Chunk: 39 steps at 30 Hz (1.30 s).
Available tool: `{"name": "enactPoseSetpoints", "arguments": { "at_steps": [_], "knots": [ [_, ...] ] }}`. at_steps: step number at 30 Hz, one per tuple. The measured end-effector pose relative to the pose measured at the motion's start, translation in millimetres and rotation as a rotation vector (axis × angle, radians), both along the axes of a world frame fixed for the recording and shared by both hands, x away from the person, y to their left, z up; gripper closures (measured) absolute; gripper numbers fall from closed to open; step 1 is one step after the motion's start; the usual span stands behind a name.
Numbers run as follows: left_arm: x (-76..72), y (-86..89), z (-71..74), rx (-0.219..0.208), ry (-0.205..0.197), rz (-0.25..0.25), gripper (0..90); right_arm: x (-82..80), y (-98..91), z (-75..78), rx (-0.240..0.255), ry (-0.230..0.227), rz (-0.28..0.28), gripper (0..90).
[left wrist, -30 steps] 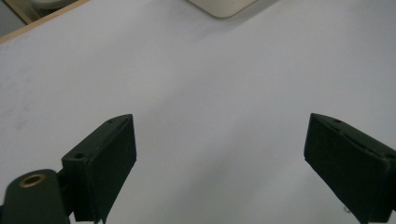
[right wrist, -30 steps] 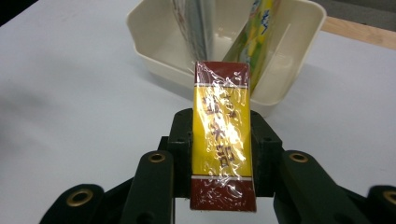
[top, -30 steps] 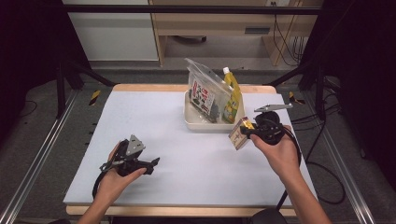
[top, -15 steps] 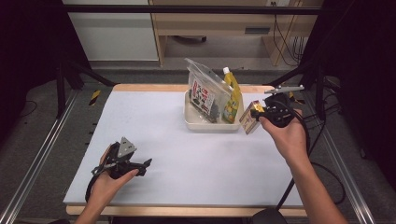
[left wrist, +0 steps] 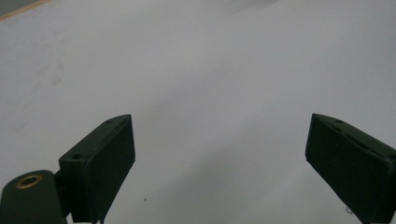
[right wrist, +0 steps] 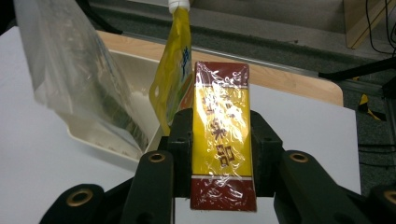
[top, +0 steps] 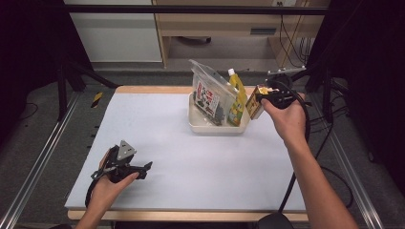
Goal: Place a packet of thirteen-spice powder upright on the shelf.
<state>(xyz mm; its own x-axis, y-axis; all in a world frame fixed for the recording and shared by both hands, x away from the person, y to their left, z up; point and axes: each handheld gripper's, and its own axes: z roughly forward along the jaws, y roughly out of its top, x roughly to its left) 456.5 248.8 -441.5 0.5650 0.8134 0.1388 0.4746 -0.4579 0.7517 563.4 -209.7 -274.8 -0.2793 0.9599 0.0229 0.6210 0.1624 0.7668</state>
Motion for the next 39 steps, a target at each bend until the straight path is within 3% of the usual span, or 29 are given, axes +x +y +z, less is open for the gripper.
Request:
{"name": "enactPoseSetpoints", "arguments": {
  "at_steps": [9,20,39],
  "knots": [
    [0.5,-0.2,-0.6,-0.008,0.003,0.006,8.1,23.4,8.6,-2.5,0.013,0.019,-0.053,67.7],
    [0.5,-2.7,-3.0,-0.01,0.013,0.002,8.1,54.3,16.9,-17.4,0.039,0.065,-0.104,67.8],
    [0.8,-7.0,-5.9,0.003,0.024,-0.02,8.1,70.1,25.7,-38.2,0.041,0.096,-0.167,67.7]
  ]
}}
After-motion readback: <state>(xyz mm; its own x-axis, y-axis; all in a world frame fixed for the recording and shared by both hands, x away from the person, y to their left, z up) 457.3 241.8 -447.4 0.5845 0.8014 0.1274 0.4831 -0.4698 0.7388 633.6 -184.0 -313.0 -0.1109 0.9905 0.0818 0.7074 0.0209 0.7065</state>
